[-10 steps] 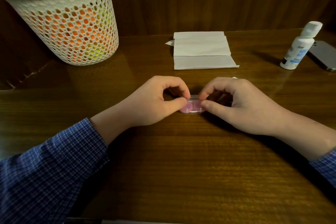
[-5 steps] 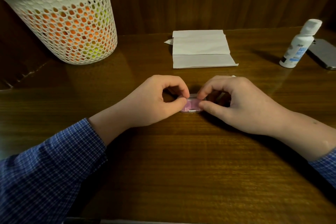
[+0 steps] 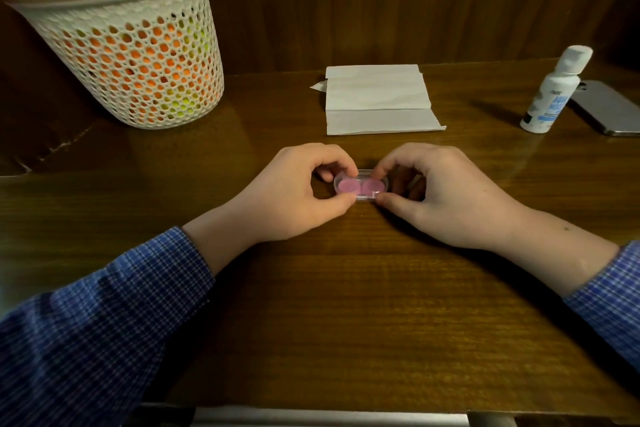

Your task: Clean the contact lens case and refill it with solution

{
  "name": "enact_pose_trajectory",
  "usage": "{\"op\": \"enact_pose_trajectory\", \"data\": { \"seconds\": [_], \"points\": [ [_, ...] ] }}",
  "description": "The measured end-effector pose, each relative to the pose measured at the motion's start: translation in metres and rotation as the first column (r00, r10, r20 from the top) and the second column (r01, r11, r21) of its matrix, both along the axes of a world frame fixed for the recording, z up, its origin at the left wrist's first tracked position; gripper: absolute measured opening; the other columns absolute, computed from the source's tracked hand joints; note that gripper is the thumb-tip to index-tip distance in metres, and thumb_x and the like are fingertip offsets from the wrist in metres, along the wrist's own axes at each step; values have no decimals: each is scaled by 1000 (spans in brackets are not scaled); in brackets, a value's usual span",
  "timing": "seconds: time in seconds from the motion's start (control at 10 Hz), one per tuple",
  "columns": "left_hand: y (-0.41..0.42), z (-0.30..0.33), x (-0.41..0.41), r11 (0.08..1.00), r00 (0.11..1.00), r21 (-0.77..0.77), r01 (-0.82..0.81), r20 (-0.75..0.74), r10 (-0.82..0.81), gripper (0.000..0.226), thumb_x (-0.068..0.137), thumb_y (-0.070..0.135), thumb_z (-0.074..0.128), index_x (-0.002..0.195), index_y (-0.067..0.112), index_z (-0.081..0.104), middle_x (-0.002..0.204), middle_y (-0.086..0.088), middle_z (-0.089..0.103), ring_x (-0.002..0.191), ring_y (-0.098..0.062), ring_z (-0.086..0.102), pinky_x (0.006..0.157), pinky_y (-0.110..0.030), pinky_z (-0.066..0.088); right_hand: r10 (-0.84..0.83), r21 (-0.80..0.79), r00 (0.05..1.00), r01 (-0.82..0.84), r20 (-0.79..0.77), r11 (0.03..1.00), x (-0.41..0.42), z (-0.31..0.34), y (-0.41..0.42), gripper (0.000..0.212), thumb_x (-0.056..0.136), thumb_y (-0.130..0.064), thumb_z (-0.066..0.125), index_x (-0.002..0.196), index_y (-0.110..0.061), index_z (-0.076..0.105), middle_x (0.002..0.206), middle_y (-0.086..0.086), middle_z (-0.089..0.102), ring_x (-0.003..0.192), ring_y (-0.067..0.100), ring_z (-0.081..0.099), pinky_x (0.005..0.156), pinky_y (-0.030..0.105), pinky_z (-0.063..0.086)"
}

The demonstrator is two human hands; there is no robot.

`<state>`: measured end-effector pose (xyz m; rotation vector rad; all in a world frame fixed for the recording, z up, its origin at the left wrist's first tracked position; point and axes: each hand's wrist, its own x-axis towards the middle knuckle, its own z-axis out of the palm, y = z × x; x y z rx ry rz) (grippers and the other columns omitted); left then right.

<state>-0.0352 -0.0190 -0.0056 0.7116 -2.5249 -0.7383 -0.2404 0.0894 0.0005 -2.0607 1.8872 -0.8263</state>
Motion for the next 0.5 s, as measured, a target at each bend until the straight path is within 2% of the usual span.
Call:
{"op": "enact_pose_trajectory", "data": {
  "seconds": [0.1, 0.2, 0.3, 0.4, 0.5],
  "points": [
    [0, -2, -1, 999, 1000, 26, -19, 2, 19, 29, 87, 26, 79, 114, 32, 70, 108, 15, 68, 100, -7, 65, 88, -36, 60, -4, -13, 1000, 4, -8, 1000, 0, -2, -1, 26, 87, -30, 77, 111, -31, 70, 105, -18, 66, 92, 0, 62, 75, 15, 53],
    [0, -3, -1, 999, 999, 45, -27, -35, 28, 32, 84, 30, 80, 114, 33, 68, 108, 16, 69, 101, -2, 66, 88, -24, 59, 2, -35, 1000, -2, 3, 999, -2, -3, 0, 28, 86, -30, 78, 113, -30, 70, 103, -20, 66, 92, -2, 63, 72, 11, 54],
    [9, -2, 3, 992, 993, 86, -89, -64, 95, 43, 83, 38, 79, 122, 36, 61, 110, 18, 68, 101, 6, 65, 82, -11, 55, -19, -44, 998, 22, 67, 999, 0, -6, 6, 35, 83, -27, 81, 116, -29, 68, 98, -24, 64, 92, -7, 64, 69, 6, 53],
    [15, 7, 9, 975, 975, 66, -210, -61, 214, 35, 87, 39, 76, 119, 34, 61, 111, 17, 65, 100, 1, 64, 81, -16, 53, -92, -78, 992, 99, 88, 992, 3, -6, 13, 36, 84, -25, 80, 116, -32, 66, 102, -21, 65, 87, -6, 65, 71, 9, 54],
    [51, 5, 19, 951, 940, 14, -307, -149, 306, 18, 88, 33, 73, 105, 31, 66, 104, 17, 63, 96, 2, 60, 85, -22, 53, -142, -164, 987, 153, 82, 974, 7, -6, 37, 31, 88, -25, 74, 116, -36, 64, 107, -19, 63, 91, -7, 62, 76, 10, 52]
  ]
}}
